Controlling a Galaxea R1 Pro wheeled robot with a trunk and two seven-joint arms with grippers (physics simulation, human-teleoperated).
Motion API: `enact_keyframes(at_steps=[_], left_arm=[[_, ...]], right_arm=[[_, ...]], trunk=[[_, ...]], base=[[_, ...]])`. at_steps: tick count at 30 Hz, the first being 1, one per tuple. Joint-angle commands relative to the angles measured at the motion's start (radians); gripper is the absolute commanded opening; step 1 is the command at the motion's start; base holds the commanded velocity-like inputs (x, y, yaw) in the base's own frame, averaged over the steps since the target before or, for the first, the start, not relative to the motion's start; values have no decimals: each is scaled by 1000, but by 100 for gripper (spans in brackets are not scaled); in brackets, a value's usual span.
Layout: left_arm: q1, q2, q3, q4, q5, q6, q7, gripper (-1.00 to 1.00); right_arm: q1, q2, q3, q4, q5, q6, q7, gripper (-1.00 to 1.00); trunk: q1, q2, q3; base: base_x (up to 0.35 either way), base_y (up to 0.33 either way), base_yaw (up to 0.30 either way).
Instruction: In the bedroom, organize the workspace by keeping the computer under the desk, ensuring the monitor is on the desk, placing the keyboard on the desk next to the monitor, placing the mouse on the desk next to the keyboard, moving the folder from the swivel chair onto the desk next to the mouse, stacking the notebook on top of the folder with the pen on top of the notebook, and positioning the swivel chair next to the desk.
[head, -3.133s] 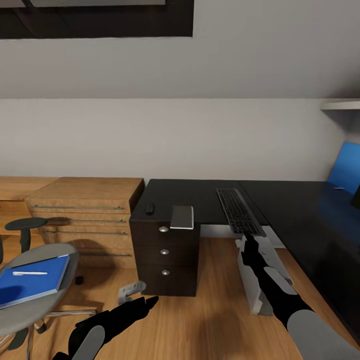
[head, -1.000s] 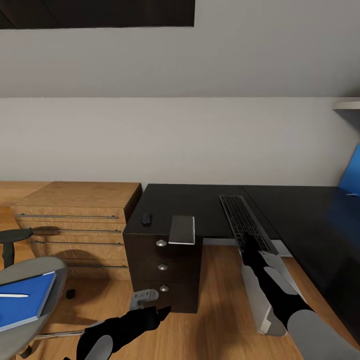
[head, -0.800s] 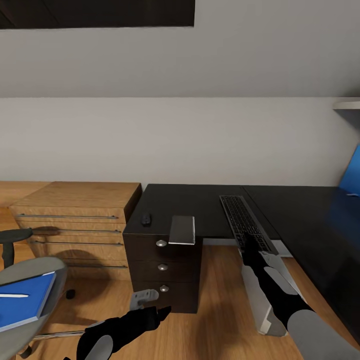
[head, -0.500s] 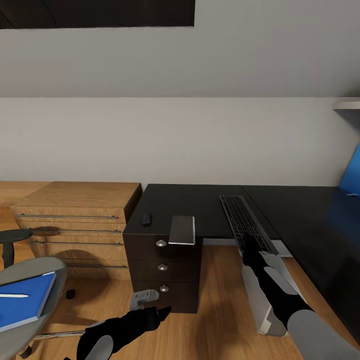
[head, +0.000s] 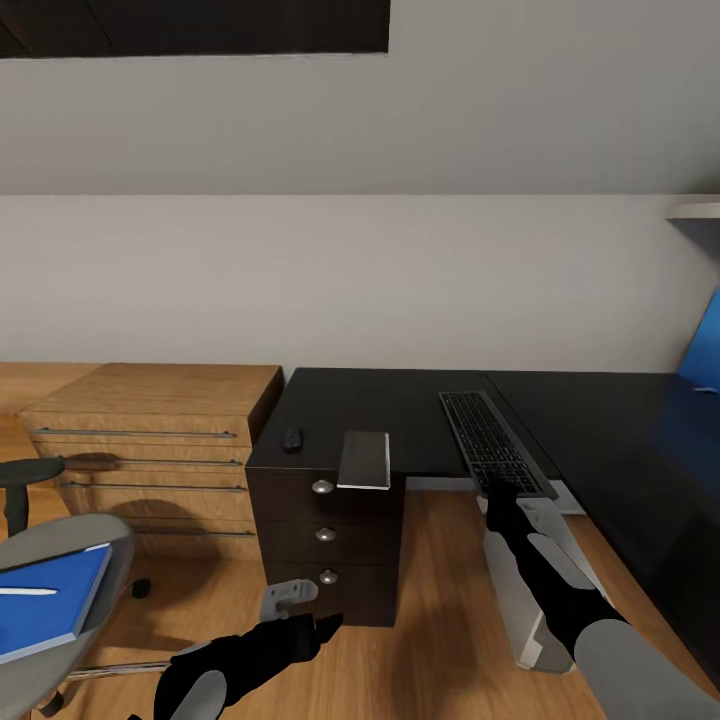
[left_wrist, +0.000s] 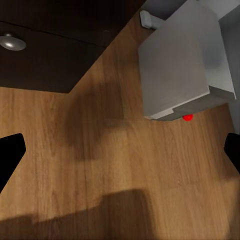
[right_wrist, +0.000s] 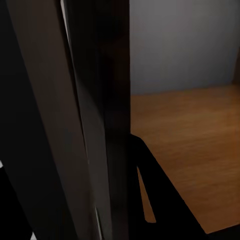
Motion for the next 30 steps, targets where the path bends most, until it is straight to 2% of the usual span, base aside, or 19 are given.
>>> enact_keyframes(at_steps=[1,11,30], left_arm=[[-1,1,-2,-1,11,1,10,100],[-1,1,0,-1,9,1,10,100],[-1,1,1,-1,10,2,12,100]], right_arm=[[-1,-2,6,1,-12,-1,5,-100],[-1,-2,6,1,-12,-1,6,-100],[-1,-3,6,-6,-11,-6,10,-100]], trunk=[[0,0,-1],[0,0,-1],[-73,133,59]], base=[[0,0,0],[0,0,0],[0,0,0]])
